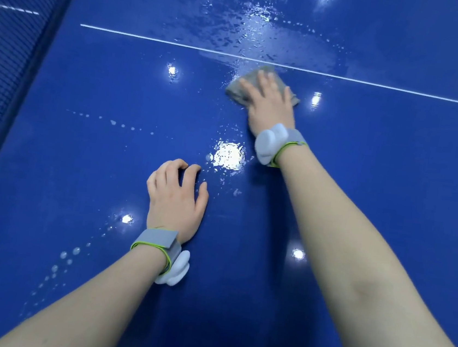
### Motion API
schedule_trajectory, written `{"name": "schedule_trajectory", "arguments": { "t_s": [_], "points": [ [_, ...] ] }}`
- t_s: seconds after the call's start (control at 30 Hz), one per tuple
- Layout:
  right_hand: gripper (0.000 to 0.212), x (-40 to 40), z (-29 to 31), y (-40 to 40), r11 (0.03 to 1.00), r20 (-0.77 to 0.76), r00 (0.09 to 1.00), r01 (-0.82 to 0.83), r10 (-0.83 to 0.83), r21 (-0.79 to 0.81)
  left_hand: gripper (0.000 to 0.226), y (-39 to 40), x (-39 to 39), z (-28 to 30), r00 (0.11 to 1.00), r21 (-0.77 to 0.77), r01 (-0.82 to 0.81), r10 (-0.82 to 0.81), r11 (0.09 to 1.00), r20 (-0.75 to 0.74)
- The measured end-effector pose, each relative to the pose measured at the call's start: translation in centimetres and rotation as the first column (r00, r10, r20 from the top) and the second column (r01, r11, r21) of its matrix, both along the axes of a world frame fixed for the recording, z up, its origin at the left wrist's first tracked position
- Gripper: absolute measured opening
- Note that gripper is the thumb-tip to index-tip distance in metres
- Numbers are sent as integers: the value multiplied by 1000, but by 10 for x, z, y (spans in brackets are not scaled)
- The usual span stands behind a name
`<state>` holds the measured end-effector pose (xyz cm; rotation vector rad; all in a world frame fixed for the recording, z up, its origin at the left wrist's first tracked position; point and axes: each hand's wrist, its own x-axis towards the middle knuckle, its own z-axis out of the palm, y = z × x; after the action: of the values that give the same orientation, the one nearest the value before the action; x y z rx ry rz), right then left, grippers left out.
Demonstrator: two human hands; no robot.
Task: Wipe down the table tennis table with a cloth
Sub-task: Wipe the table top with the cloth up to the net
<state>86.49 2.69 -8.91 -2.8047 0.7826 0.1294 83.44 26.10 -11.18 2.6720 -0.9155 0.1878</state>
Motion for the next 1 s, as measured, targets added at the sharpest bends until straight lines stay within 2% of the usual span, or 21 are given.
{"name": "schedule_trajectory", "arguments": {
  "t_s": [0.1, 0.17, 0.23, 0.37, 0.53, 0.6, 0.77, 0.83, 0.9, 1.0],
  "points": [
    [57, -14, 0, -35, 967, -29, 967, 255, -255, 6, 37, 0, 0, 0, 1000, -2, 4, -4, 1000, -6],
    [53, -14, 0, -36, 956, -59, 954, 294, -293, 3, 37, 0, 1, 0, 1000, -1, 6, -6, 1000, -6],
    [50, -7, 0, -23, 970, -66, 968, 242, -242, -13, 37, 0, 0, 0, 1000, 2, 5, -5, 1000, -1],
    [51, 6, 1, 30, 1000, -71, 997, 20, -19, 1, 37, -2, -1, -1, 1000, 8, -2, 2, 1000, 6],
    [50, 6, -1, 76, 981, -57, 980, -193, 193, 4, 38, 0, 1, -1, 1000, 0, 10, -10, 1000, -3],
    [50, -3, -1, 64, 987, -55, 985, -161, 161, -10, 36, 1, 2, -1, 1000, -16, 11, -11, 1000, -19],
    [50, -40, -4, 16, 983, -52, 982, 180, -182, -35, 36, 0, 2, 0, 999, -32, 8, -10, 999, -40],
    [50, -48, -5, 14, 967, -64, 965, 249, -252, -57, 36, 1, 2, 1, 999, -37, 7, -9, 999, -49],
    [50, -46, -5, 23, 968, -77, 965, 246, -249, -45, 36, 2, 3, 0, 999, -23, 6, -7, 1000, -52],
    [52, -40, -3, 57, 994, -90, 990, 108, -108, -8, 36, 2, 3, 2, 997, -21, 0, -2, 1000, -79]
  ]
}}
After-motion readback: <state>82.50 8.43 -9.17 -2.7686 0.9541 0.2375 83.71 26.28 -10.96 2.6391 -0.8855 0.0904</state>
